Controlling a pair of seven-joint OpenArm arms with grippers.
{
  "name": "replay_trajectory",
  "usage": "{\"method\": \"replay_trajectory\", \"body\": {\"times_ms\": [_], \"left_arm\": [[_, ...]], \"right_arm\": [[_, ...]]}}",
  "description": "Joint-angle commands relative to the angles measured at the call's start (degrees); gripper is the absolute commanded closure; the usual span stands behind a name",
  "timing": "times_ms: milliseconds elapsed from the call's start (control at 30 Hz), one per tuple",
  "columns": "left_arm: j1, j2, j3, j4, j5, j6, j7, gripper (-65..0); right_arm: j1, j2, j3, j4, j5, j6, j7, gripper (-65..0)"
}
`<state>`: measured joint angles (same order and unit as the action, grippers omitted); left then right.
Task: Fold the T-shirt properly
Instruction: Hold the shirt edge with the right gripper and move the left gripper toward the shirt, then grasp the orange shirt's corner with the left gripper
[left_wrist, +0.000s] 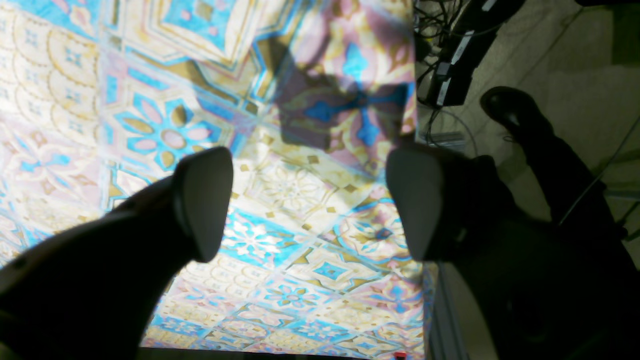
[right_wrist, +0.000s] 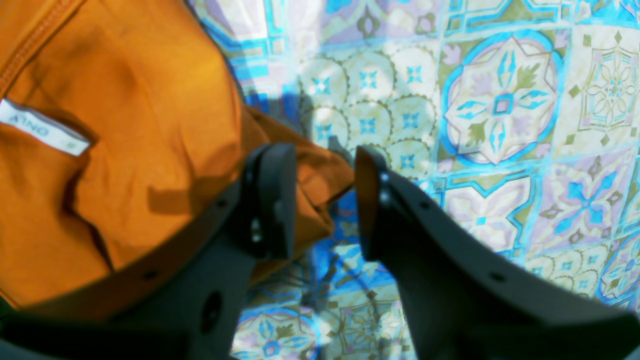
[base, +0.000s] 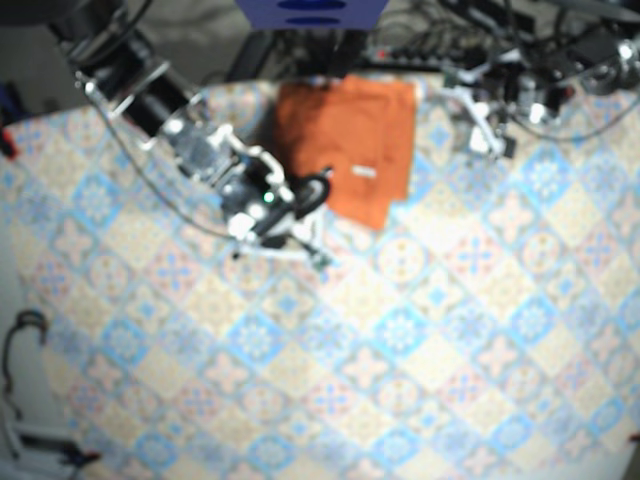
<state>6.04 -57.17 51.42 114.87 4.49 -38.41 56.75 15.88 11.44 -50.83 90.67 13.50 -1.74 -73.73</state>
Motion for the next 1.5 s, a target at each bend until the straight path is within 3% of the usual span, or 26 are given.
{"method": "replay_trajectory", "body": {"times_ms": [0,200,433,567,733,933,1467], "left_arm": [[-0.2,-1.25,-0.39,0.87,0.21,0.13,0.08,-49.6],[-0.46,-0.99,-0.39,0.78,0.3,0.13,0.08,-47.6],[-0.55,1.12,2.08,0.69,8.21,0.04,0.0,-24.9],[-0.64,3.14,6.38,0.69,13.93,0.04,0.0,-17.2],[-1.87,4.99,11.75,0.6,18.94,0.04,0.08,-16.6],[-4.5,6.49,17.9,0.52,19.29,0.04,0.35,-16.6],[-4.59,7.8,21.42,0.16,18.94,-0.05,0.08,-16.6]], "right_arm": [[1.22,-0.15,0.41,0.8,-0.18,-0.06,0.28,-20.3],[1.22,-0.15,0.41,0.8,-0.18,-0.06,0.28,-20.3],[1.22,-0.15,0.41,0.8,-0.18,-0.06,0.37,-20.3],[1.31,-0.15,0.5,-0.52,-0.18,-0.06,0.46,-20.4],[1.4,-0.15,0.5,-2.81,-0.27,-0.06,0.64,-20.4],[1.57,-1.99,0.5,-2.89,-0.35,-0.06,0.72,-20.4],[2.45,-3.4,0.5,-7.73,-0.35,-0.06,3.1,-20.4]]}}
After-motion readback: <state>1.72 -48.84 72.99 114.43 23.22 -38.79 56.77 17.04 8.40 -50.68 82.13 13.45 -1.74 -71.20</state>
